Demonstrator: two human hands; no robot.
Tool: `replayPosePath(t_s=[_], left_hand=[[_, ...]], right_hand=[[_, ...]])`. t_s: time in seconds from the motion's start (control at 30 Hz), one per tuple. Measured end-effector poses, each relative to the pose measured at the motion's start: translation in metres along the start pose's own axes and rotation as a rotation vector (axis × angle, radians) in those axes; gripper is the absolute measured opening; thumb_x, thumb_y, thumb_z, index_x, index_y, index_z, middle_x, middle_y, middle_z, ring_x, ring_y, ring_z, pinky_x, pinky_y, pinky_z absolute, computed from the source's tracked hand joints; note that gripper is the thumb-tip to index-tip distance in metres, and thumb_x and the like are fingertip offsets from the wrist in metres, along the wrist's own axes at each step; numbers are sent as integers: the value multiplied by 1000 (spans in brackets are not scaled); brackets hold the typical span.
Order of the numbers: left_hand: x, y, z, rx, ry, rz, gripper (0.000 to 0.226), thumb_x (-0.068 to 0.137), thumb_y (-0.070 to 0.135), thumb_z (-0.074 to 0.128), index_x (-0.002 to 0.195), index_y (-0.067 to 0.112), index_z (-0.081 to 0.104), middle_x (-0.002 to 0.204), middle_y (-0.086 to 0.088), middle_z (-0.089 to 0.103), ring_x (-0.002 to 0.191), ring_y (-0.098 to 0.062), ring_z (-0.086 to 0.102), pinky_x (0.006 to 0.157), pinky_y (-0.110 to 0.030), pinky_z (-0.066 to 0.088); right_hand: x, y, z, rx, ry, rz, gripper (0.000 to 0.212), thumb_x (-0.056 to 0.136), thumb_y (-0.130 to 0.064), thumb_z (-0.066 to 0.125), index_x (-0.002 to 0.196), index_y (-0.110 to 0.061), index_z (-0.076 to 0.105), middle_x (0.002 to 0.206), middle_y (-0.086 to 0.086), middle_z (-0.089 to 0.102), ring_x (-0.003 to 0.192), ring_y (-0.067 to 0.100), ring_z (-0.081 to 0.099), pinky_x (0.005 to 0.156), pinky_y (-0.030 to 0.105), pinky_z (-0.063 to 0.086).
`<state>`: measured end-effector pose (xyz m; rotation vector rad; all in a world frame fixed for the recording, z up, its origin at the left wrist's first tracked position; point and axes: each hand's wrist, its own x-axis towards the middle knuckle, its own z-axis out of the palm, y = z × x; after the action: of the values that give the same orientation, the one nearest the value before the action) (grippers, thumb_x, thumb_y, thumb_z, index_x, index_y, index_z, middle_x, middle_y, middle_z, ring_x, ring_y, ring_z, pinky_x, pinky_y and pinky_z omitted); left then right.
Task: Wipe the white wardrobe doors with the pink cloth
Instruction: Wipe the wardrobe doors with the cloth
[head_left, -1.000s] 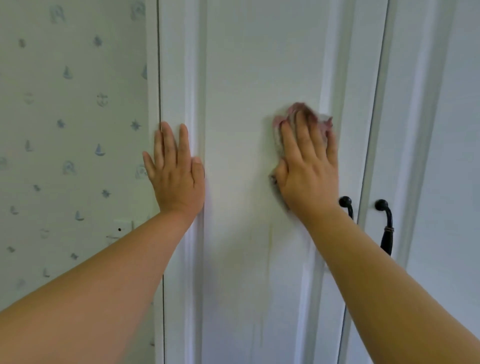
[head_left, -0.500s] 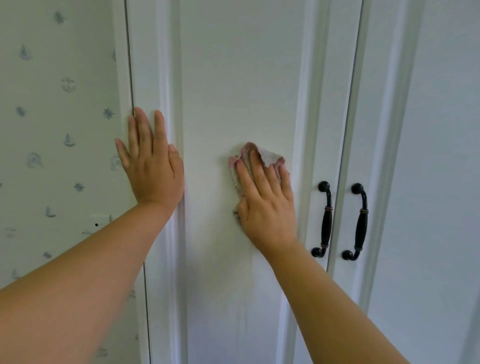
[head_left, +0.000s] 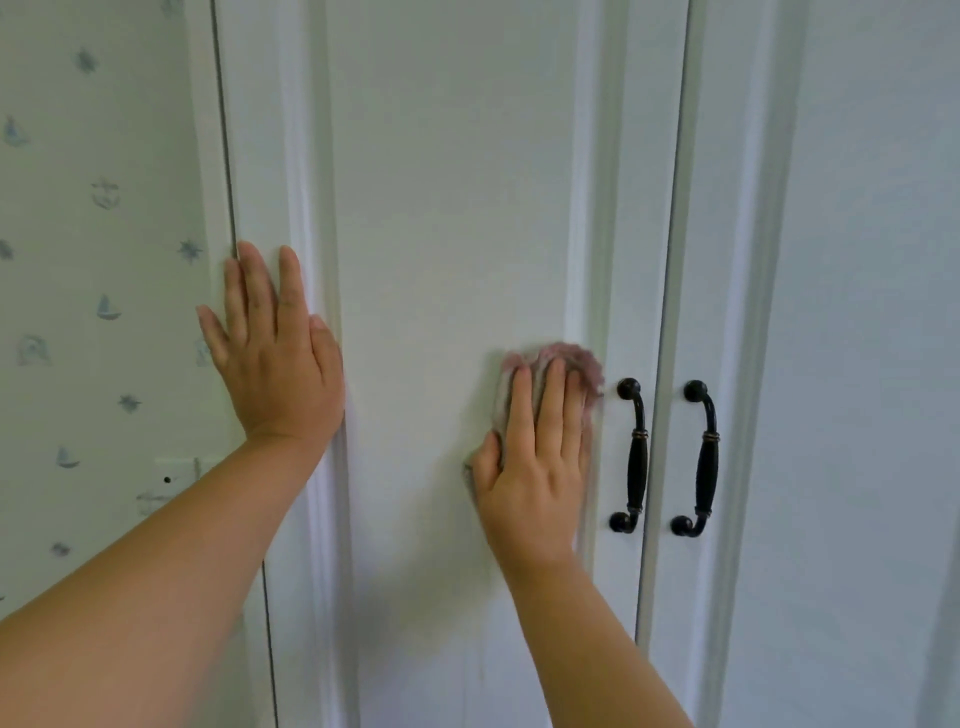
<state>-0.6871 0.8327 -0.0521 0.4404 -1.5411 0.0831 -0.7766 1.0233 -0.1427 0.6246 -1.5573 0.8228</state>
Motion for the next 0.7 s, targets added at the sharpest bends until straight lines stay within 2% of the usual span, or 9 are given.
replayPosePath(t_s=[0.1,0.2,0.27,0.37,0.47,0.57,0.7], left_hand=[[2,0,-1,12,1,-5,60,100,18,32,159,18,19,166,-14,12,154,-28,9,121,-56,5],[1,2,-3,20,-9,-18,61,100,17,32,159,18,19,166,-14,11,154,-28,9,121,-55,5],[1,5,-3,20,-16,-21,61,100,17,32,159,19,18,166,-14,12,154,-27,9,121,-55,5],[1,5,-3,32,-18,-18,60,101,19,31,159,20,17,166,-13,11,154,-27,8,122,-54,5],[1,2,-3,40,-24,-21,60,101,20,30,159,19,17,166,-13,11,154,-27,8,122,-54,4],[3,0,-5,3,-44,-9,60,100,19,31,159,16,18,166,-15,11,154,-28,8,122,-53,2],[-5,-13,-14,-36,-123,6,58,104,25,31,158,12,17,166,-17,8,154,-26,7,123,-52,0]], right_hand=[[-48,11,-10,-36,-114,-36,57,98,-23,43,153,-7,37,161,20,26,153,32,19,120,54,29],[-40,13,-13,-36,-124,-46,64,94,-20,49,154,-7,33,162,20,22,155,30,11,123,52,22],[-13,11,-12,-17,-113,-57,67,93,-18,53,155,-6,30,163,21,19,155,32,7,124,53,17],[39,3,-3,-17,-20,-57,64,93,-17,52,153,-4,35,160,25,25,152,39,17,122,57,18],[69,-23,9,-28,36,16,60,96,-21,43,154,-6,36,161,22,27,151,38,21,123,56,16],[61,-61,25,5,-33,-164,59,98,-23,37,155,-9,34,162,16,27,152,33,21,125,53,10],[15,-89,44,31,-158,-406,56,100,-21,37,155,-8,35,162,14,29,152,34,22,125,51,12]])
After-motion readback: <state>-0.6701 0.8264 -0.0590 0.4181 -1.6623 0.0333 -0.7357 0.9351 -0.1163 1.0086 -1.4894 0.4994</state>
